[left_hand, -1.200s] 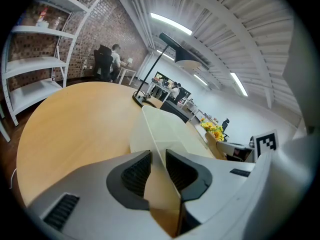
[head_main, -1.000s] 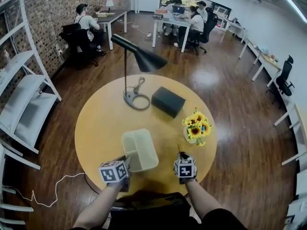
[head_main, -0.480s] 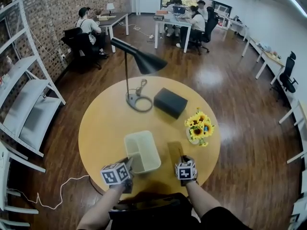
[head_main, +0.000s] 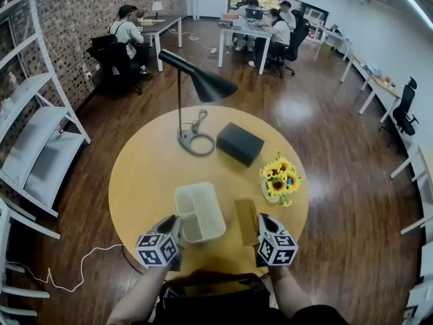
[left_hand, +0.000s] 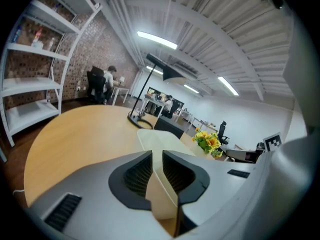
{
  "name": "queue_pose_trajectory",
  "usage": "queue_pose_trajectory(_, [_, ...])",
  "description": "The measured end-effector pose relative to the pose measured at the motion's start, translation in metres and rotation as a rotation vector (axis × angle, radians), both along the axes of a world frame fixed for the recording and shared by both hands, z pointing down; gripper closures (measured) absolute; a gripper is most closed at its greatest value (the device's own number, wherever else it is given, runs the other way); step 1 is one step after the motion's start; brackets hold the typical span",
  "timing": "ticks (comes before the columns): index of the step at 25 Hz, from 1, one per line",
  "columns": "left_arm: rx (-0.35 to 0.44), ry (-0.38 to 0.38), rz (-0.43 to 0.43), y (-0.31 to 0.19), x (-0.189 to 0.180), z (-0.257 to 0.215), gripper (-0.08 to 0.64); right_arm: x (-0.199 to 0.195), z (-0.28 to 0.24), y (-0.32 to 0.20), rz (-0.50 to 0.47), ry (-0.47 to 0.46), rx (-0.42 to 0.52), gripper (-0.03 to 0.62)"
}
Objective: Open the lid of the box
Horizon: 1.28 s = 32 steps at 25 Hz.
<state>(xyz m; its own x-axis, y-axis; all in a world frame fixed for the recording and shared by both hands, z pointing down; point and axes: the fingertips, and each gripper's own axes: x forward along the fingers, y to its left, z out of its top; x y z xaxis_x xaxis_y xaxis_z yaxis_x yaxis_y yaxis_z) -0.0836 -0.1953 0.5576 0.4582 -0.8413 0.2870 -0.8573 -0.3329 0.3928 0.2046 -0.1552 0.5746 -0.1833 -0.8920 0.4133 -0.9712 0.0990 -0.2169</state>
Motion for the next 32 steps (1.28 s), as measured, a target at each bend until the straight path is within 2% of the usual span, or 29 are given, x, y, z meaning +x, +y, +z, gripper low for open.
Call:
queue_pose_trajectory(6, [0.273, 0.083, -0.001, 0.019, -0.031, -0.08, 0.535, -0.013, -0.07, 0.012, 0.013, -0.01, 0.174, 0.591])
queue_pose_trajectory(8, [0.336, 0.1, -0.012, 0.026, -0.043, -0.098, 0.551, -0.014, -0.096, 0.019, 0.004, 0.013, 0.247, 0.591])
queue_pose_trajectory(11, [0.394, 0.081, -0.057, 0.033, -0.06, -0.113, 0.551, -0.016, -0.12, 0.03, -0.023, 0.039, 0.315, 0.592])
queue_pose_trajectory(18, [0.384, 0.109, -0.11, 0.043, -0.081, -0.111, 0.551, -0.011, -0.107, 0.045, 0.003, 0.053, 0.278, 0.592])
queue_pose_trajectory(24, [0.377, 0.105, -0.102, 0.05, -0.085, -0.107, 0.551, -0.015, -0.118, 0.046, -0.001, 0.062, 0.307, 0.592])
queue_pose_trajectory(29, [0.391, 0.109, -0.129, 0.05, -0.085, -0.112, 0.551, -0.023, -0.123, 0.042, -0.02, 0.051, 0.318, 0.592])
queue_pose_trajectory(32, [0.399, 0.103, -0.11, 0.05, -0.079, -0.114, 0.551, -0.031, -0.126, 0.037, -0.039, 0.048, 0.329, 0.592])
